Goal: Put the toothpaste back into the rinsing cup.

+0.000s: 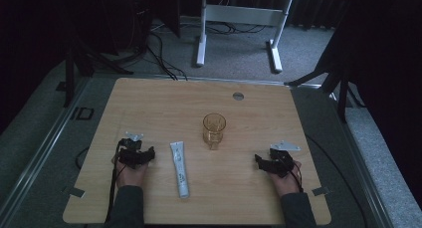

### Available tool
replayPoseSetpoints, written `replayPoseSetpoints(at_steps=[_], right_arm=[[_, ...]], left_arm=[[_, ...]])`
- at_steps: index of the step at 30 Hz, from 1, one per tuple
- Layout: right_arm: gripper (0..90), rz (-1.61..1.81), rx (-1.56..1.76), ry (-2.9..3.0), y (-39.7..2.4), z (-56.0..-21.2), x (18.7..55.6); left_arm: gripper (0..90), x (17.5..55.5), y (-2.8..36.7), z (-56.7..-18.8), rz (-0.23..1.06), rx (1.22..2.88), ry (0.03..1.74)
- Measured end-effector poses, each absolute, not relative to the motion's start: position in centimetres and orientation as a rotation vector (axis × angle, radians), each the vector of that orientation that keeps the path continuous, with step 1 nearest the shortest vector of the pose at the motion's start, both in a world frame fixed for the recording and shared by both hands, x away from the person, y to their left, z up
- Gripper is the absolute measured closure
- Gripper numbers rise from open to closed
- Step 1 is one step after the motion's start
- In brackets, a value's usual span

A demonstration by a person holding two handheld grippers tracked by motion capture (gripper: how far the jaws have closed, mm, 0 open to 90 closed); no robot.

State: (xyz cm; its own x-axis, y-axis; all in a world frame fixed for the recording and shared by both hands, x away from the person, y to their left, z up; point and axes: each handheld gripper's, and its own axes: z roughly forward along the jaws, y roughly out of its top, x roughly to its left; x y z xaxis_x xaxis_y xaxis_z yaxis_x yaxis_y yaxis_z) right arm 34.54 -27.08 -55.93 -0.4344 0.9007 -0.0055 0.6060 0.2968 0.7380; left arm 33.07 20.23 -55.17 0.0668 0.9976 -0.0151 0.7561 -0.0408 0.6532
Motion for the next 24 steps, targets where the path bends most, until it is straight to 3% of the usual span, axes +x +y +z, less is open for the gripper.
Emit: replayPoseSetpoints(at_steps=[24], right_arm=[[29.3, 0.942, 1.344, 2.149, -27.1, -55.9, 34.5]], left_arm=[[39.0, 31.4, 17.5, -51.9, 0.619, 1.828, 1.666]])
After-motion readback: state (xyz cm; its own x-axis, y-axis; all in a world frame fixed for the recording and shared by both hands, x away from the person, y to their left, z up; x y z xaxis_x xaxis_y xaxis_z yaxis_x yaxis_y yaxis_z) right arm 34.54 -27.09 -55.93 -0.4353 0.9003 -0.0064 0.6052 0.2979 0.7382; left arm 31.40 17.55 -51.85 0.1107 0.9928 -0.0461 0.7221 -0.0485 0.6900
